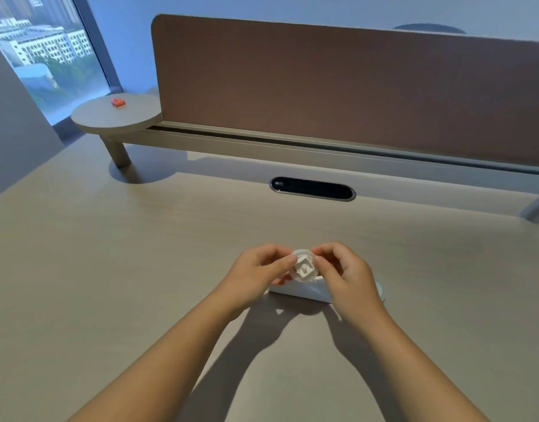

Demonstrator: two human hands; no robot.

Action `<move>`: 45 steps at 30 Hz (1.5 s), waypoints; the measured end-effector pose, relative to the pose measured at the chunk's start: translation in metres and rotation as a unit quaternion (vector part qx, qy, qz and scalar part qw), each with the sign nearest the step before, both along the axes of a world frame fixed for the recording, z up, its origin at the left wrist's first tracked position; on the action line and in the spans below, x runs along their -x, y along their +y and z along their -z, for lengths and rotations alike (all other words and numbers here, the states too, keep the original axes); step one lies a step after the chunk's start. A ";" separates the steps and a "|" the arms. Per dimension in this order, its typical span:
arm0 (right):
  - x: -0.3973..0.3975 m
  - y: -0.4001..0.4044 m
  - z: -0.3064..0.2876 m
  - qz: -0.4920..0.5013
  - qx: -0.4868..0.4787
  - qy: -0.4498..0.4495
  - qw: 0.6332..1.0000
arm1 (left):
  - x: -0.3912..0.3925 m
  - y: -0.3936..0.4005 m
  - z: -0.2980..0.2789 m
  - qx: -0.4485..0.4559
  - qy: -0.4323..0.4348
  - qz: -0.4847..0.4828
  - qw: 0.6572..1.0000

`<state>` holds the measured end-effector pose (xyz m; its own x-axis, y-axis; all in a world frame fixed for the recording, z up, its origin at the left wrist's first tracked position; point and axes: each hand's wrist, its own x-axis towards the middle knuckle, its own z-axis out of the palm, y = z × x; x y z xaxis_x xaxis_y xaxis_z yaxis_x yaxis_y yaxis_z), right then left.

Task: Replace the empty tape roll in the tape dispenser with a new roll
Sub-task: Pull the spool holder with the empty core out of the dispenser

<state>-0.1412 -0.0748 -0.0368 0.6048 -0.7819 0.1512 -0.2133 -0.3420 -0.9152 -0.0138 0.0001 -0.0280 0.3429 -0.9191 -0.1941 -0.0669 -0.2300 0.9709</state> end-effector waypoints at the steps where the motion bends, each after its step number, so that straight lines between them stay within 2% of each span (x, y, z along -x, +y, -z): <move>1: 0.002 0.003 0.001 0.000 0.014 -0.001 1.000 | 0.002 0.003 0.002 0.010 0.017 -0.007 1.000; 7: 0.011 0.044 0.019 0.077 0.199 -0.015 0.977 | 0.016 0.033 0.025 0.070 0.080 -0.057 0.993; 12: 0.023 0.096 0.024 0.055 0.343 0.021 0.937 | 0.036 0.080 0.030 0.148 0.085 -0.050 0.984; 15: 0.029 0.117 0.017 0.066 0.370 0.024 0.926 | 0.045 0.102 0.024 0.167 0.069 -0.051 0.982; 20: 0.042 0.138 0.004 0.050 0.450 0.076 0.888 | 0.058 0.126 0.009 0.189 -0.014 -0.048 0.981; 25: 0.052 0.135 0.007 0.045 0.485 0.098 0.868 | 0.067 0.126 0.011 0.193 -0.076 -0.059 0.977; 33: 0.053 0.106 0.018 0.022 0.488 0.089 0.868 | 0.067 0.100 0.027 0.209 -0.167 -0.079 0.960; 37: 0.054 0.089 0.030 0.042 0.474 0.065 0.877 | 0.066 0.081 0.034 0.223 -0.157 -0.078 0.959; 39: 0.055 0.081 0.036 0.049 0.418 0.023 0.907 | 0.067 0.070 0.039 0.225 -0.136 -0.065 0.963; 42: 0.057 0.070 0.041 0.074 0.202 -0.078 0.973 | 0.065 0.052 0.048 0.205 -0.113 -0.058 0.970; 43: 0.058 0.064 0.045 0.089 0.114 -0.123 0.982 | 0.062 0.044 0.052 0.182 -0.121 -0.062 0.974; 45: 0.061 0.051 0.055 0.119 -0.033 -0.206 0.971 | 0.054 0.033 0.063 0.124 -0.154 -0.062 0.978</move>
